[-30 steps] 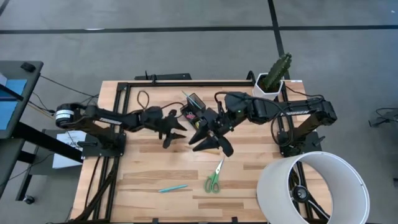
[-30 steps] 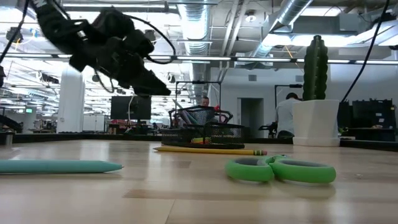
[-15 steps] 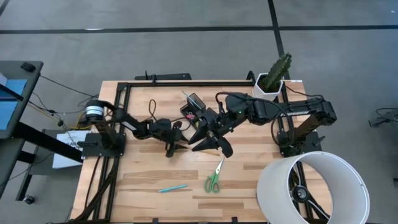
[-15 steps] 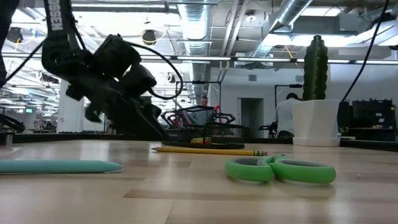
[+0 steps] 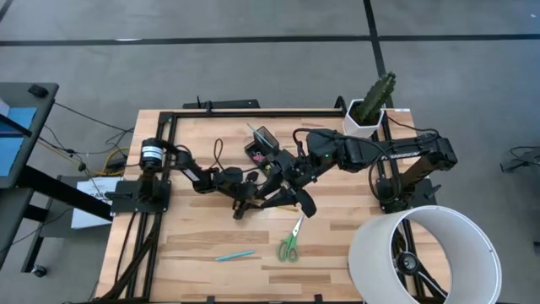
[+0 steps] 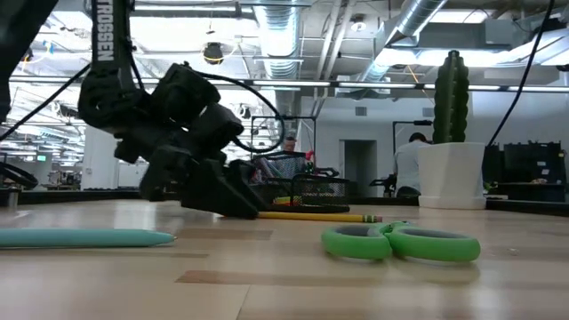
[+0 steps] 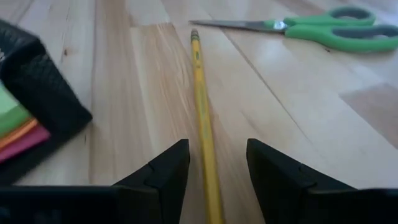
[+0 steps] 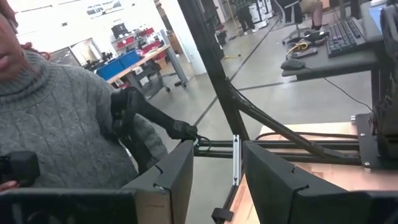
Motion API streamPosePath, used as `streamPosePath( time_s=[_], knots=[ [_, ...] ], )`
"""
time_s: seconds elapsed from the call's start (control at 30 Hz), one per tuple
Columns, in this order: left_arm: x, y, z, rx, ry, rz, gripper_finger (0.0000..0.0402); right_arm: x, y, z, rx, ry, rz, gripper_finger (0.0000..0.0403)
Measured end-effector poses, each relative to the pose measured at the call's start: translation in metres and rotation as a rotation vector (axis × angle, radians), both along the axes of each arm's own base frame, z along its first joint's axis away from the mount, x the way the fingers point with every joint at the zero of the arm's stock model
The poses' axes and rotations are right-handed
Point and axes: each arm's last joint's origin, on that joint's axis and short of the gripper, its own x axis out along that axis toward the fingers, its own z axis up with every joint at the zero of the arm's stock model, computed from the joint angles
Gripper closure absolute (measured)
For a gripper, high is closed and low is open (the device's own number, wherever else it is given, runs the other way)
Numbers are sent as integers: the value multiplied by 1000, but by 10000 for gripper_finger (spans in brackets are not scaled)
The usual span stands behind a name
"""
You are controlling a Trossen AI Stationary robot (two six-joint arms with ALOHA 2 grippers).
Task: Pick and place office supplies into organizer
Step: Put the yellow pencil into the black desk organizer
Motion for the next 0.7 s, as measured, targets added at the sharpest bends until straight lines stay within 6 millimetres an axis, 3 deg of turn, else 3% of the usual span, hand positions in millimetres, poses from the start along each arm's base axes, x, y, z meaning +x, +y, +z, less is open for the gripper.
streamPosePath(
  time_s=[0.17,0.3,0.53,0.7],
  knots=[
    [6,-2,-19,-59,-28,-25,250,0,2,0,1,1,8,270],
    [1,-4,-32,-58,-130,19,285,-1,7,0,1,1,24,270],
    [-3,-5,-34,-101,-180,36,384,-2,9,-1,0,6,30,269],
    [-3,-6,-33,-142,-171,30,397,-2,10,-1,20,22,28,270]
  ],
)
